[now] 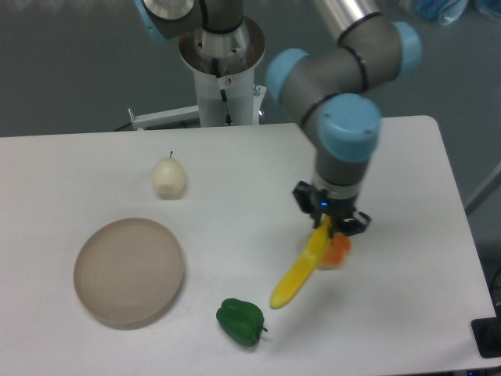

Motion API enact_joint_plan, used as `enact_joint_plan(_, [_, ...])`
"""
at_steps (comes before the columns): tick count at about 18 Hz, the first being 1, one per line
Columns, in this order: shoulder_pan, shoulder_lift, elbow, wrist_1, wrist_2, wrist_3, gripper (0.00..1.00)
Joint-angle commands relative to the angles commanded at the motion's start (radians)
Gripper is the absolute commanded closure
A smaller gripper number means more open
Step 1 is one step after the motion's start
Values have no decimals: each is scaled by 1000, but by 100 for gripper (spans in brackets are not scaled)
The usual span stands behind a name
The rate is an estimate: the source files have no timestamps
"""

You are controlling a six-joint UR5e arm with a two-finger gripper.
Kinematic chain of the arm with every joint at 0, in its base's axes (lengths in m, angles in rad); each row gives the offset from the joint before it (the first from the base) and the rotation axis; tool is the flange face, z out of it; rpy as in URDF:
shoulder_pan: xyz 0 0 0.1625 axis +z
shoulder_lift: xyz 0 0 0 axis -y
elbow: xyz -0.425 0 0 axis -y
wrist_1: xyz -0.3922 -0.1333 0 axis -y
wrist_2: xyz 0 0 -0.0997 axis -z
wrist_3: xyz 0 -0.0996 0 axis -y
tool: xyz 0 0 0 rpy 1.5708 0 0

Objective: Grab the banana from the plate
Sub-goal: 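Keep carrying the held banana past the orange pepper, holding it above the table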

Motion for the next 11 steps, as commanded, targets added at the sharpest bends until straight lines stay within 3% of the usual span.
enact_joint_plan(2, [5, -43, 46, -3, -2, 49, 95])
enact_joint_plan(7, [60, -81, 78, 6, -26, 198, 95])
enact_joint_plan(11, [66, -91, 86, 6, -26, 230, 96])
